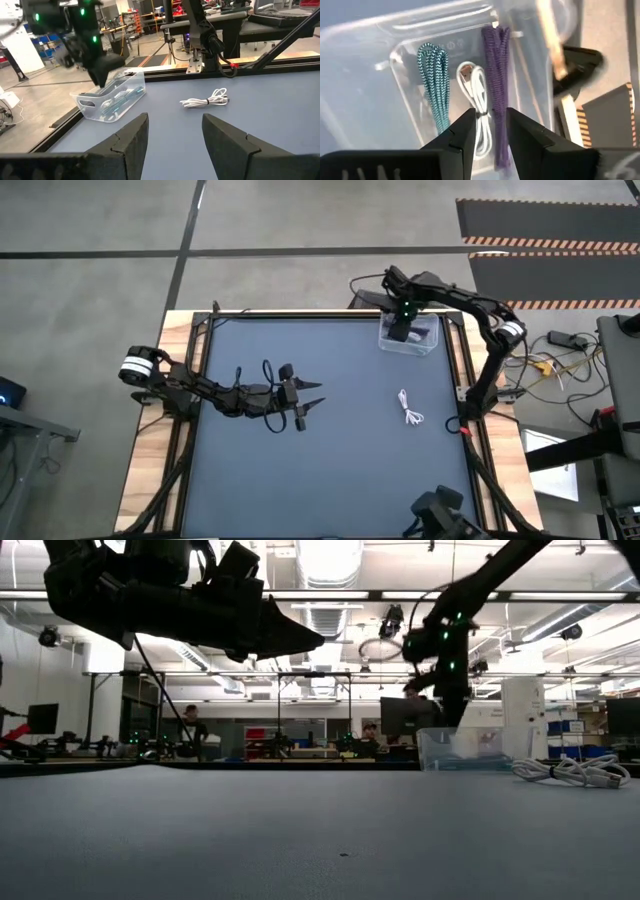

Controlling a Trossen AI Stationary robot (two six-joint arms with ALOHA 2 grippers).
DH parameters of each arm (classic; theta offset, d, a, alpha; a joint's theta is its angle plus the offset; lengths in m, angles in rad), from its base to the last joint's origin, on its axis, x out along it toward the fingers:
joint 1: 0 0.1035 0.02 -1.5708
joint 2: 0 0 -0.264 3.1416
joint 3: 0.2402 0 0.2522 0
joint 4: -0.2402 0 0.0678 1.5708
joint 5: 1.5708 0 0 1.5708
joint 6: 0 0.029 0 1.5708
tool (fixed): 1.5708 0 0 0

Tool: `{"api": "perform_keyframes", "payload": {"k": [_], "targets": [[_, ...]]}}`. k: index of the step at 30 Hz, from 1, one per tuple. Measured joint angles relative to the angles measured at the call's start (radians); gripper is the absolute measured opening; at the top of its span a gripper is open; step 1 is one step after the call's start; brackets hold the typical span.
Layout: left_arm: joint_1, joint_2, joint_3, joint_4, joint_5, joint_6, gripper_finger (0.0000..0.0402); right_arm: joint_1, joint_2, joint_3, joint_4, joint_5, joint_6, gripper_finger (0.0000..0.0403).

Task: Pick and place USB-C Cables
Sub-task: Put the violet charger cable into the bin, then put the white charger cable into the bin

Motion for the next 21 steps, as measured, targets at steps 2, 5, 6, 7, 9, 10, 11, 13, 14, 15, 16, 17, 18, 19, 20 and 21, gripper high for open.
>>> {"api": "perform_keyframes", "payload": {"k": [2, 5, 6, 7, 9, 10, 11, 13, 14, 15, 16, 17, 18, 19, 20, 21], "targets": [[0.0, 0.0, 0.0, 0.0, 0.0, 0.0, 0.017, 0.006, -0.042, 0.0, -0.017, -0.012, 0.042, 0.0099], [0.0, 0.0, 0.0, 0.0, 0.0, 0.0, 0.017, 0.023, -0.109, 0.0, -0.03, -0.079, 0.108, 0.01], [0.0, 0.0, 0.0, 0.0, 0.0, 0.0, 0.017, 0.033, -0.133, 0.0, -0.03, -0.106, 0.138, 0.0099], [0.0, 0.0, 0.0, 0.0, 0.0, 0.0, 0.017, 0.042, -0.155, 0.0, -0.03, -0.137, 0.174, 0.0098], [0.0, 0.0, 0.0, 0.0, 0.0, 0.0, 0.017, 0.067, -0.202, -0.005, -0.03, -0.205, 0.241, 0.0095], [0.0, 0.0, 0.0, 0.0, 0.0, 0.0, 0.017, 0.083, -0.224, -0.008, -0.029, -0.238, 0.277, 0.0095], [0.0, 0.0, 0.0, 0.0, 0.0, 0.0, 0.017, 0.101, -0.247, -0.014, -0.026, -0.269, 0.313, 0.0094], [0.0, 0.0, 0.0, 0.0, 0.0, 0.0, 0.017, 0.148, -0.294, -0.029, -0.016, -0.298, 0.388, 0.0093], [0.0, 0.0, 0.0, 0.0, 0.0, 0.0, 0.017, 0.174, -0.316, -0.039, -0.014, -0.301, 0.425, 0.0093], [0.0, 0.0, 0.0, 0.0, 0.0, 0.0, 0.017, 0.201, -0.336, -0.051, -0.013, -0.302, 0.461, 0.0093], [0.0, 0.0, 0.0, 0.0, 0.0, 0.0, 0.017, 0.229, -0.354, -0.064, -0.016, -0.302, 0.497, 0.0093], [0.0, 0.0, 0.0, 0.0, 0.0, 0.0, 0.017, 0.257, -0.371, -0.078, -0.015, -0.303, 0.536, 0.0093], [0.0, 0.0, 0.0, 0.0, 0.0, 0.0, 0.017, 0.288, -0.386, -0.092, -0.014, -0.303, 0.569, 0.0093], [0.0, 0.0, 0.0, 0.0, 0.0, 0.0, 0.017, 0.318, -0.4, -0.108, -0.014, -0.302, 0.601, 0.0093], [0.0, 0.0, 0.0, 0.0, 0.0, 0.0, 0.017, 0.349, -0.412, -0.124, -0.015, -0.302, 0.632, 0.0093], [0.0, 0.0, 0.0, 0.0, 0.0, 0.0, 0.017, 0.379, -0.423, -0.14, -0.015, -0.303, 0.662, 0.0093]]}}
